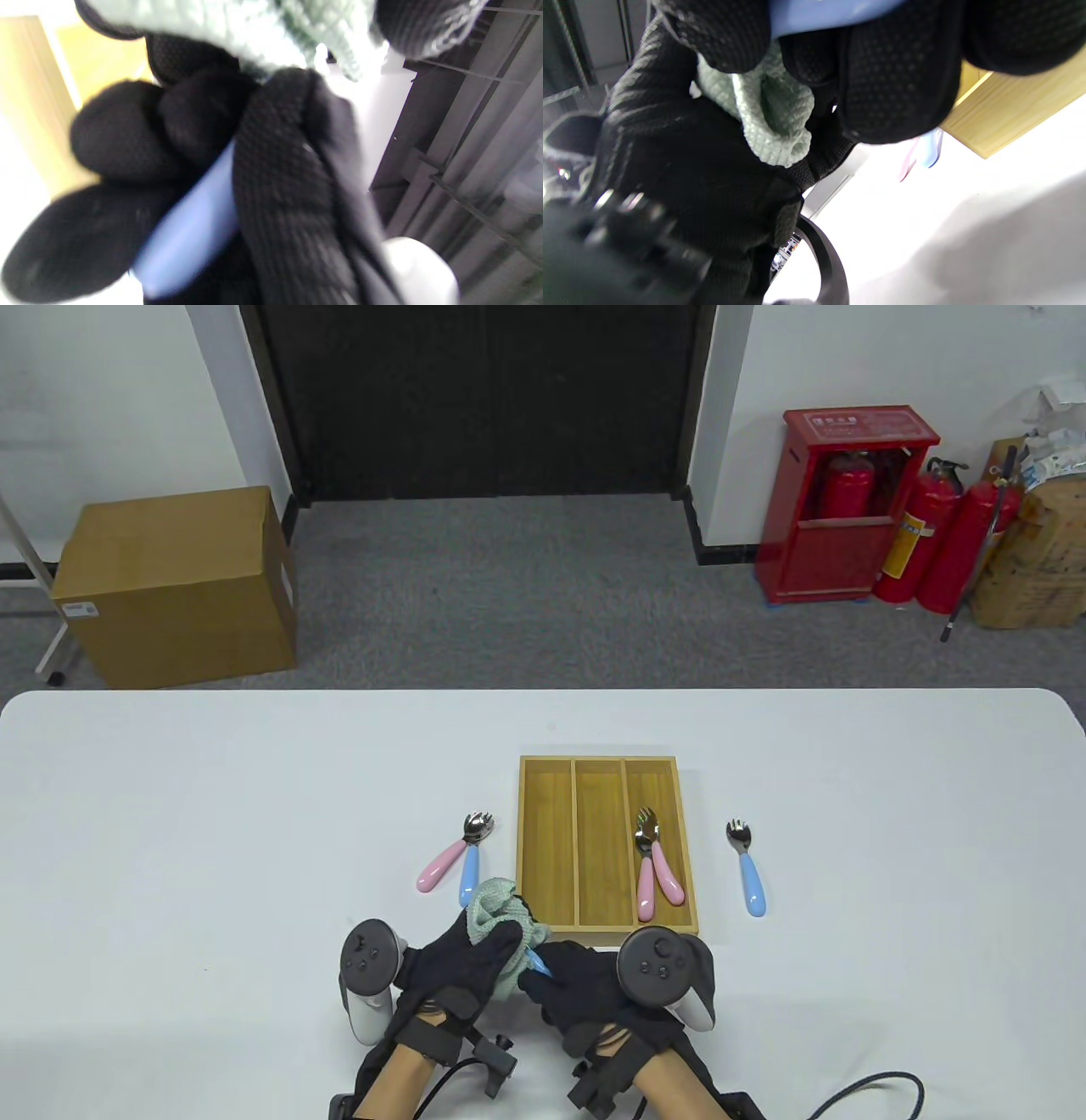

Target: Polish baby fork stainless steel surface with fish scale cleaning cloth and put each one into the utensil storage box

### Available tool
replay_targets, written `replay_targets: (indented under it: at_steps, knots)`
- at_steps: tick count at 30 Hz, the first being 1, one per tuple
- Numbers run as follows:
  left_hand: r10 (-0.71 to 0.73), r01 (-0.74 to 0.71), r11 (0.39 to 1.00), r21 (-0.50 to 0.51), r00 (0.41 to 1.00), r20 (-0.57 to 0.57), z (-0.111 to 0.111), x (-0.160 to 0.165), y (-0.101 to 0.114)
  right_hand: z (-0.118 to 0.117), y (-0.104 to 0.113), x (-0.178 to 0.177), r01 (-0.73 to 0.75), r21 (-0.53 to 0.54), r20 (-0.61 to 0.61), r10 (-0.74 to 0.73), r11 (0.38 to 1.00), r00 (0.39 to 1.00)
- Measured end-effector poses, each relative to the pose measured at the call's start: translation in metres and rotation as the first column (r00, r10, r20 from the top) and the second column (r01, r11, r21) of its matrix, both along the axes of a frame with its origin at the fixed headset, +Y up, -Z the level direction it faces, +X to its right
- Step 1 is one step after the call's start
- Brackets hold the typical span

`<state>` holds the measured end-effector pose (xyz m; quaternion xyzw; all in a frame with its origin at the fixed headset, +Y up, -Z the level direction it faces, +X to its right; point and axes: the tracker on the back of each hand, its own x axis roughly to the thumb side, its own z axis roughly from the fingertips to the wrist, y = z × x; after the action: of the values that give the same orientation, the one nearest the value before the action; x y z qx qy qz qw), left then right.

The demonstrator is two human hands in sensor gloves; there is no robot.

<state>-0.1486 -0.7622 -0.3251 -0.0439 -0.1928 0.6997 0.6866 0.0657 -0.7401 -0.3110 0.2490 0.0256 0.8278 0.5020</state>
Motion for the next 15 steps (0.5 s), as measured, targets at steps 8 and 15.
replay_targets:
  at_steps: [8, 15]
  knots:
    - [-0.014, 0.020, 0.998, -0.062, 0.996, 0.094, 0.001, 0.008, -0.002, -0.004, -0.007, 0.005, 0.069, -0.061, -0.011, -0.070, 0.996, 0.997]
    - [0.001, -0.010, 0.996, -0.086, 0.994, -0.109, 0.005, 0.003, 0.000, 0.000, -0.002, -0.004, 0.041, -0.025, -0.052, -0.043, 0.999, 0.998]
